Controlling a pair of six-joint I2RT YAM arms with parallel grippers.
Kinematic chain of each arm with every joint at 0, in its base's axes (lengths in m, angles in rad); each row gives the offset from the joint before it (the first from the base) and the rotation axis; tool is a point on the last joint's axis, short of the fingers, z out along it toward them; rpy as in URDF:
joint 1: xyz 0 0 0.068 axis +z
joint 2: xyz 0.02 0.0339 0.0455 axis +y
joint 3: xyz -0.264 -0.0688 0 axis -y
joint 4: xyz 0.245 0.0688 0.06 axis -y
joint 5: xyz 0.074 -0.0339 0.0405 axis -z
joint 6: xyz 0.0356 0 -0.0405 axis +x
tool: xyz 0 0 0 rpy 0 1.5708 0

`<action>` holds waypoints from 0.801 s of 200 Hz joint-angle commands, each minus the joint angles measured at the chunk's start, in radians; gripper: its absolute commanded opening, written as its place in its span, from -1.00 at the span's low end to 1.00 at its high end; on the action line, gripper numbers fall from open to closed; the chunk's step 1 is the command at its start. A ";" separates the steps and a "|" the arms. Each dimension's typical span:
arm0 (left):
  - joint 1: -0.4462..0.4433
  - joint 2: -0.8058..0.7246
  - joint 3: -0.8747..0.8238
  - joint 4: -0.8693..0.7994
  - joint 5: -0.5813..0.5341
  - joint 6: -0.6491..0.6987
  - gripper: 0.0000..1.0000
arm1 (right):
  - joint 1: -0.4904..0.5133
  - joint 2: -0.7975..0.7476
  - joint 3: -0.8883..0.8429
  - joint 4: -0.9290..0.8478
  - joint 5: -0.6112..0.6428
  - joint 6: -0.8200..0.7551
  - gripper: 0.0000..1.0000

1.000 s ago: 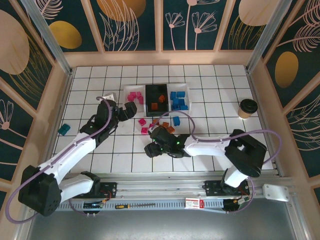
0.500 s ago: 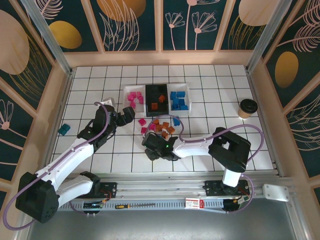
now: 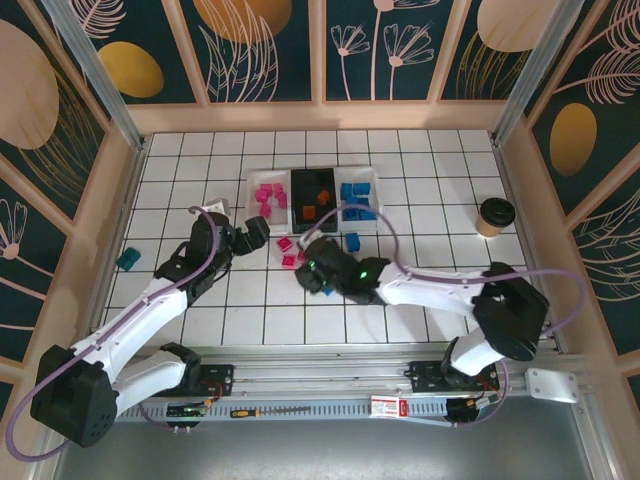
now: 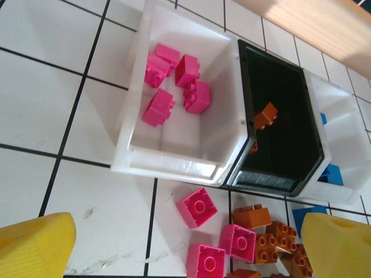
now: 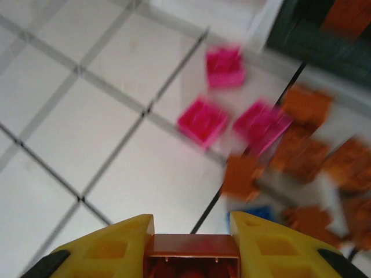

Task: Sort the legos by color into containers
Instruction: Pick up the lego from the bottom-center of the table, then place the lego in the container.

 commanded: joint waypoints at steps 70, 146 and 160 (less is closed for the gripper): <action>-0.043 0.057 -0.089 0.066 0.076 0.006 0.93 | -0.321 0.397 0.416 0.111 -0.082 -0.091 -0.60; -0.116 0.106 -0.098 0.088 0.094 0.008 0.94 | -0.337 0.511 0.580 0.108 -0.077 -0.078 0.33; -0.116 0.106 -0.100 0.088 0.093 0.006 0.95 | -0.331 0.448 0.523 0.124 -0.082 -0.070 0.35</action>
